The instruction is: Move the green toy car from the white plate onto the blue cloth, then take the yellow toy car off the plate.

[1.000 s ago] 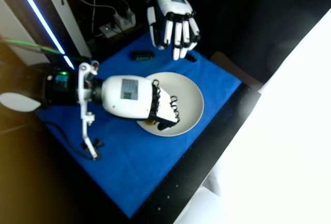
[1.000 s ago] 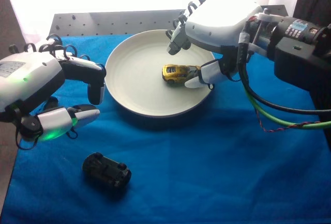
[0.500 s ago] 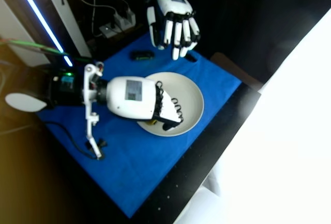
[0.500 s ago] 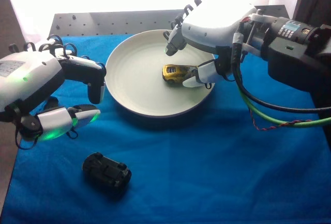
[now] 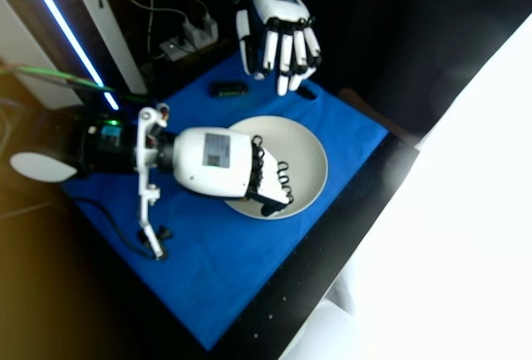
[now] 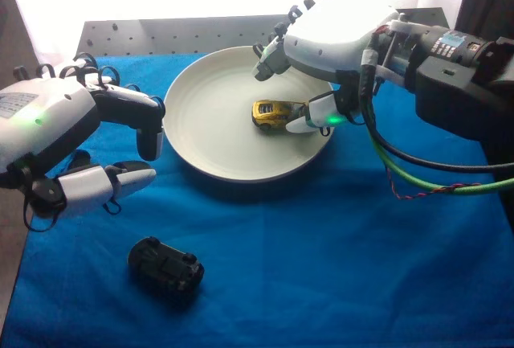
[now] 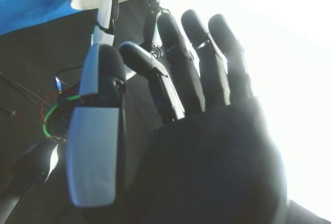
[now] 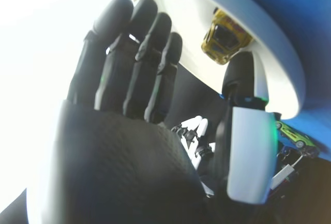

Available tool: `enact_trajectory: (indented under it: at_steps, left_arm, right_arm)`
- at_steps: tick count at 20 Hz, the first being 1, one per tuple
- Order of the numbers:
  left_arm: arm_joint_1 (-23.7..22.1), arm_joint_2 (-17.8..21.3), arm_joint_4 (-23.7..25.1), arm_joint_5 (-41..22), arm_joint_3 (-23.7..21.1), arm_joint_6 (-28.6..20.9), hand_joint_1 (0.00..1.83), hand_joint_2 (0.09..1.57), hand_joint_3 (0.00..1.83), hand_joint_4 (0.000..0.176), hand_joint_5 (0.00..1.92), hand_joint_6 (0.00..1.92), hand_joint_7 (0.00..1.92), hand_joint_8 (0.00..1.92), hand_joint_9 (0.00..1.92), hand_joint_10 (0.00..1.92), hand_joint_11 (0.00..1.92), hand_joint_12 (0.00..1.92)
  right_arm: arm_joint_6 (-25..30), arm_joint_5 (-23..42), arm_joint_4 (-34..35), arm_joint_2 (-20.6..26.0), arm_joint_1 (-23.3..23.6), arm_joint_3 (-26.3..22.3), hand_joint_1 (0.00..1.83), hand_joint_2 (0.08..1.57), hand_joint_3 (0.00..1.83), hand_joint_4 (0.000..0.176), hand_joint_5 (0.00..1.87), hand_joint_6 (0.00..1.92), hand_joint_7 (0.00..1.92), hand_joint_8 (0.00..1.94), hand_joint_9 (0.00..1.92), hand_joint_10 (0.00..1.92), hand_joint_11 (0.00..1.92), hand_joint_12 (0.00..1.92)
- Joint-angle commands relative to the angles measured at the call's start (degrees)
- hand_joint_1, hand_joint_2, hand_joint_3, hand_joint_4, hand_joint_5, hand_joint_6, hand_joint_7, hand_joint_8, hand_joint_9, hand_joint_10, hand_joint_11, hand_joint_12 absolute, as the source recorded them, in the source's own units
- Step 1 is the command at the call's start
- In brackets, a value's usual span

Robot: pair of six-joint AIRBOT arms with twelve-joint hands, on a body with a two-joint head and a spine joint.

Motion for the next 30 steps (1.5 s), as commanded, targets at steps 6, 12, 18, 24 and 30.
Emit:
enact_trajectory:
  at_steps: [6, 12, 18, 24, 30]
  left_arm:
    - [-0.37, -0.02, 0.84, -6.92, -0.16, -0.15, 0.93, 1.21, 0.0, 0.176, 0.77, 1.29, 0.8, 0.01, 0.43, 0.71, 0.04, 1.5]
    - [-0.37, -0.02, 0.84, -6.99, -0.16, -0.24, 0.91, 1.22, 0.0, 0.176, 0.75, 1.32, 0.8, 0.01, 0.48, 0.61, 0.01, 1.44]
    - [-0.37, -0.01, 0.86, -7.08, -0.16, -0.47, 0.91, 1.22, 0.0, 0.176, 0.75, 1.32, 0.8, 0.01, 0.47, 0.57, 0.0, 1.44]
    - [-0.33, 0.0, 0.86, -7.27, -0.17, -0.7, 0.91, 1.23, 0.0, 0.176, 0.74, 1.33, 0.81, 0.01, 0.45, 0.61, 0.02, 1.47]
    - [-0.17, -0.01, 0.86, -7.37, -0.18, -0.93, 0.91, 1.23, 0.0, 0.176, 0.74, 1.34, 0.83, 0.02, 0.51, 0.45, 0.0, 1.41]
  right_arm:
    - [-0.02, 5.49, 0.27, -0.71, 0.74, 0.39, 0.96, 0.98, 0.0, 0.0, 0.77, 0.02, 0.83, 0.01, 0.73, 0.44, 0.39, 1.5]
    - [-0.06, 4.76, 0.26, -1.41, 0.73, 1.03, 0.95, 1.01, 0.0, 0.0, 0.76, 0.01, 0.82, 0.01, 0.72, 0.28, 0.3, 1.45]
    - [-0.29, 4.06, 0.26, -2.32, 0.7, 1.68, 0.99, 1.03, 0.0, 0.0, 0.72, 0.0, 0.79, 0.0, 0.76, 0.16, 0.25, 1.43]
    - [-0.29, 3.78, 0.26, -2.79, 0.64, 1.96, 1.07, 1.03, 0.0, 0.0, 0.75, 0.01, 0.84, 0.02, 0.81, 0.17, 0.3, 1.46]
    - [-0.29, 3.74, 0.26, -2.89, 0.56, 1.99, 1.17, 1.13, 0.0, 0.0, 0.92, 0.83, 1.0, 0.03, 0.72, 0.83, 0.45, 1.55]
